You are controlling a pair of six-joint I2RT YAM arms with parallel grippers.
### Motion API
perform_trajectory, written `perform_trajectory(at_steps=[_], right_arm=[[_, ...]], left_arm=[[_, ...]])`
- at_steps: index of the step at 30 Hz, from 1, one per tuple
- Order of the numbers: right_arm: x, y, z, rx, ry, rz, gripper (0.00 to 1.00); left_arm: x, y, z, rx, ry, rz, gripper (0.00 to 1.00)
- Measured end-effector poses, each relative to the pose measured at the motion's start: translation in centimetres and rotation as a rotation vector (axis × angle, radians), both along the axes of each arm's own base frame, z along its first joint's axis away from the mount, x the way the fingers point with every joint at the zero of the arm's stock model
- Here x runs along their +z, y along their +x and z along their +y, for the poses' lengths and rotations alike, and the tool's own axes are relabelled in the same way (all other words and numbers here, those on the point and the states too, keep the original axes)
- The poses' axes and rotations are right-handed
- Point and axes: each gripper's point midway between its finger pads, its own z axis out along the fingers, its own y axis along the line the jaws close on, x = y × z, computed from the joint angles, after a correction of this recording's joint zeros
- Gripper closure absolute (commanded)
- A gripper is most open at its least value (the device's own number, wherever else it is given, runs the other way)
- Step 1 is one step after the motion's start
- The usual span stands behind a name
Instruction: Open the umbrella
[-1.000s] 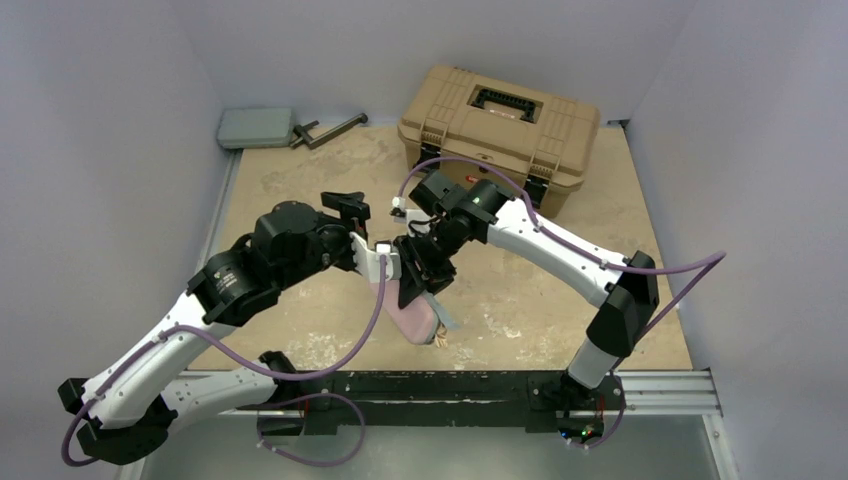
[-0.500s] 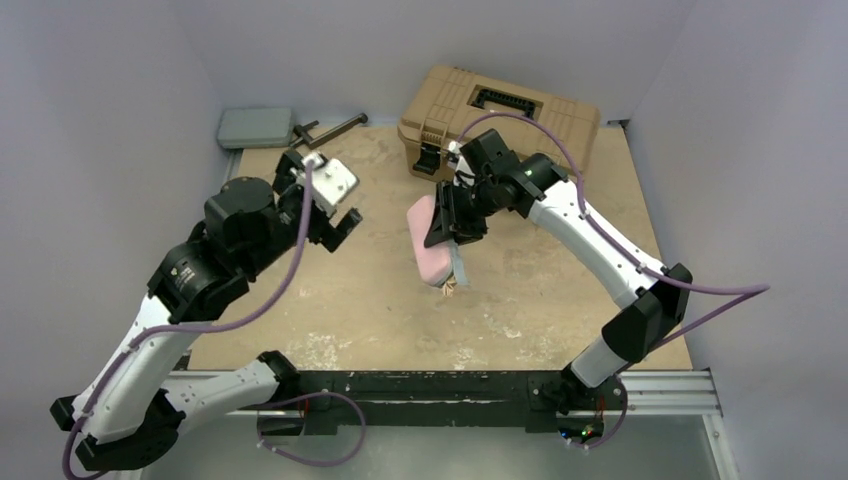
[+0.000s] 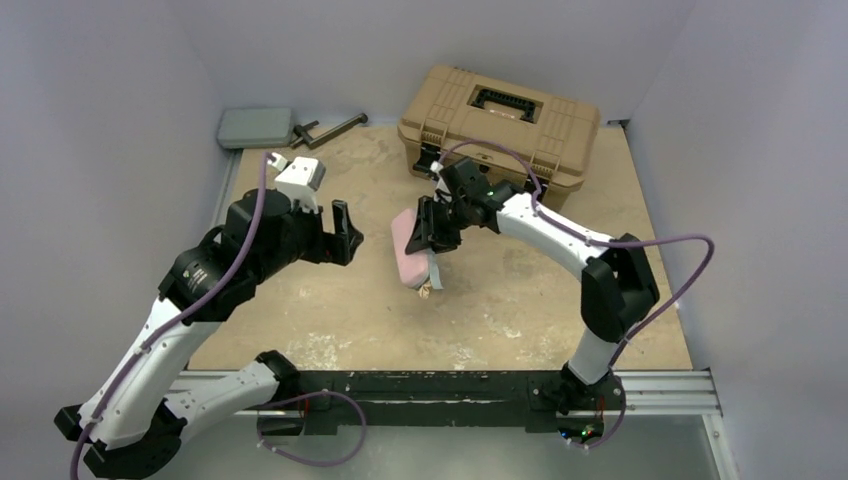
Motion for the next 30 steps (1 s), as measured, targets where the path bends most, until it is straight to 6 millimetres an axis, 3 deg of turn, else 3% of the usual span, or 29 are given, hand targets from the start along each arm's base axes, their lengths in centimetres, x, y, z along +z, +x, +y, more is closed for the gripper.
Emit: perform_trajectory(at_steps=[1,4,6,9,14,17,20,25,28,30], right_arm=[[-1.2,0.2,0.3,0.003,0.005,0.008,0.94],[-4.6,0.1,0.5,0.012,-0.001,0.047,0.37],[-6.7,-0.2,-0.1,0.007,-0.035,0.076,0.2],[-8.3,-0.2,-1.6,-0.01,-0.104,0.072,0.16],[-8.8,0.4,-5.1,-0.053,-0.257,0.009,0.15],[-8.0,0.2,-7.5,-0.067,-0.351,-0.037,0.15],[-5.9,0.0,-8.9,-0.059,-0.406,-0.1,0.15],[-3.0,-0.6,-7.2,0.021,-0.373,-0.189,0.17],[-3.2,-2.1,-5.2,0.103,-0.279,-0.164,0.18],[-4.2,-3.1,-4.3,0.149,-0.196,-0.122,0.19]], left_arm=[[-0.3,-0.3,0.1,0.012,-0.017,0.014,0.16],[-0.5,-0.8,0.2,0.032,-0.057,0.033,0.16],[-0.5,-1.0,0.2,0.041,-0.081,0.043,0.16],[-0.9,-1.1,0.1,0.054,-0.099,0.06,0.16],[-2.0,-1.2,0.0,0.066,-0.1,0.094,0.16],[-2.4,-1.1,-0.1,0.067,-0.094,0.104,0.16],[-2.8,-1.0,-0.3,0.065,-0.091,0.112,0.16],[-3.3,-0.4,-0.9,0.065,-0.089,0.13,0.17],[-3.5,-0.2,-1.3,0.065,-0.1,0.143,0.18],[-3.9,-0.3,-1.7,0.049,-0.108,0.153,0.25]])
